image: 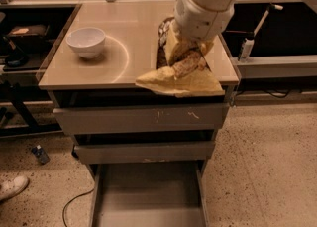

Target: Place brown chip bag into bottom drawer

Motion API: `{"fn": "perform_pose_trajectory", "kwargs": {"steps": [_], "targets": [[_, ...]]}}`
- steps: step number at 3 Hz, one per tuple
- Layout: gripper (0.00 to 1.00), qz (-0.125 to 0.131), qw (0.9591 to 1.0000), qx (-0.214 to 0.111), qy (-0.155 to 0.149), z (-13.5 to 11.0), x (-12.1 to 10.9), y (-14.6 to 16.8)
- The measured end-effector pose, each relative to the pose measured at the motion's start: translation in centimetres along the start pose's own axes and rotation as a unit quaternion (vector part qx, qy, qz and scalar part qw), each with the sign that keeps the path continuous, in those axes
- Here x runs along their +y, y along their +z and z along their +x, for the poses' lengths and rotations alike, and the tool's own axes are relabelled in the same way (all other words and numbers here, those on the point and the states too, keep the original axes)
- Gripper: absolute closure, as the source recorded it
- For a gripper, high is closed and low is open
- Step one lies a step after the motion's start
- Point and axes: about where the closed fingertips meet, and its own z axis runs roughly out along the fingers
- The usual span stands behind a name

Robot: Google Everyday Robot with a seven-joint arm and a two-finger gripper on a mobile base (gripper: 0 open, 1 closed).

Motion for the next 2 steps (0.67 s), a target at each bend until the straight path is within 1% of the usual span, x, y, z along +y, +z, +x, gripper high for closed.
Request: {"fn": "perform_pose_trajectory", "kwargs": {"steps": [1,2], "targets": [[1.0,0.003,0.9986,0.027,0.045,6.1,-0.2,1.3],[1.0,-0.001,0.9896,0.098,0.105,12.5,-2.4,6.3]]}}
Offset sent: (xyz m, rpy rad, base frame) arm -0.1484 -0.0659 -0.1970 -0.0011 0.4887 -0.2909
